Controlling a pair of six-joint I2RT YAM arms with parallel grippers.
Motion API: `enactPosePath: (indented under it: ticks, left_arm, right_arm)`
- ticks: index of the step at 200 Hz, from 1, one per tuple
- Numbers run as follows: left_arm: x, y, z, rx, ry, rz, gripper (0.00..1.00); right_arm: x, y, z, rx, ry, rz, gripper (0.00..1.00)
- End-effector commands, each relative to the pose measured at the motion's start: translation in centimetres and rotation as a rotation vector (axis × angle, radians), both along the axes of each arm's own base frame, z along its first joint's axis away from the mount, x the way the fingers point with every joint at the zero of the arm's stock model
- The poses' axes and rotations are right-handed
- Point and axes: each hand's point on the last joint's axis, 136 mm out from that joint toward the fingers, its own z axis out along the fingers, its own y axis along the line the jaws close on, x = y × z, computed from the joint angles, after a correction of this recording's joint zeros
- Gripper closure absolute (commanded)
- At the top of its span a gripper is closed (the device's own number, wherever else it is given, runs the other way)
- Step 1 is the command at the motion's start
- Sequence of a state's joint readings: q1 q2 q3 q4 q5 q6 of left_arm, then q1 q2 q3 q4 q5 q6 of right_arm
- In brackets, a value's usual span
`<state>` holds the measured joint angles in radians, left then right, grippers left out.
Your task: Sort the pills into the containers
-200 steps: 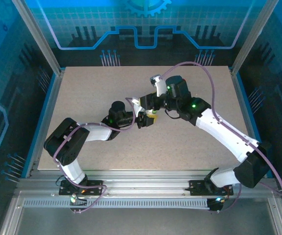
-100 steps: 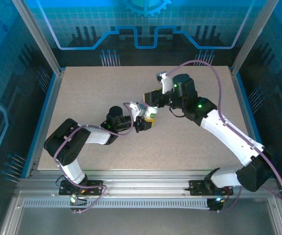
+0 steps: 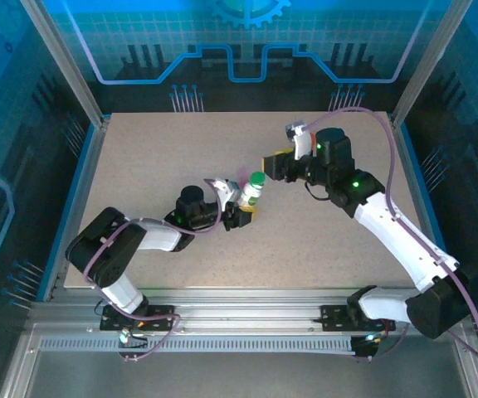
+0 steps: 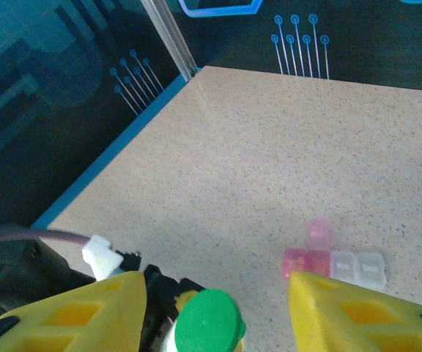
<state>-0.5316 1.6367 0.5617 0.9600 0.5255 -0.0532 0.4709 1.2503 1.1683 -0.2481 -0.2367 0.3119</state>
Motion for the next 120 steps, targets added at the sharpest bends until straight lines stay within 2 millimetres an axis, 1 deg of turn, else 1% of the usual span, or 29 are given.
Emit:
enactPosePath:
  ticks: [1, 39, 43, 46, 47, 49, 62, 96, 120]
  left_arm:
    - [0.5, 0.9, -1.2, 0.085, 0.116, 0.047, 1.00]
    - [1.4, 1.7, -2.7, 0.169, 0.201, 0.116, 1.00]
    - [1.5, 1.7, -2.9, 0.177, 0.206, 0.121, 1.00]
    - [1.6, 1.7, -3.0, 0.182, 0.212, 0.125, 1.00]
    - [1.6, 1.7, -3.0, 0.185, 0.213, 0.127, 1.00]
    - [1.7, 1.7, -3.1, 0.188, 0.217, 0.130, 1.00]
    - [2.2, 2.0, -3.8, 0.227, 0.246, 0.154, 1.00]
    - [3.0, 2.4, -5.4, 0.309, 0.328, 0.189, 1.00]
    - [3.3, 2.8, -6.3, 0.360, 0.381, 0.212, 1.00]
  right_arm:
    - [0.1, -0.7, -0.4, -0.024, -0.092, 0.006, 0.45]
    - [0.2, -1.5, -2.6, 0.026, -0.152, 0.008, 0.43]
    - [0.1, -1.5, -2.8, 0.034, -0.155, 0.012, 0.43]
    - [0.2, -1.6, -2.5, 0.042, -0.165, 0.010, 0.43]
    - [0.1, -1.6, -3.0, 0.040, -0.156, 0.012, 0.43]
    - [0.0, -1.6, -3.3, 0.042, -0.152, 0.014, 0.43]
    - [-0.2, -1.8, -4.1, 0.057, -0.153, 0.018, 0.43]
    - [-0.3, -2.4, -5.5, 0.060, -0.161, 0.010, 0.43]
    - [-0.3, -3.1, -5.9, 0.079, -0.158, -0.015, 0.43]
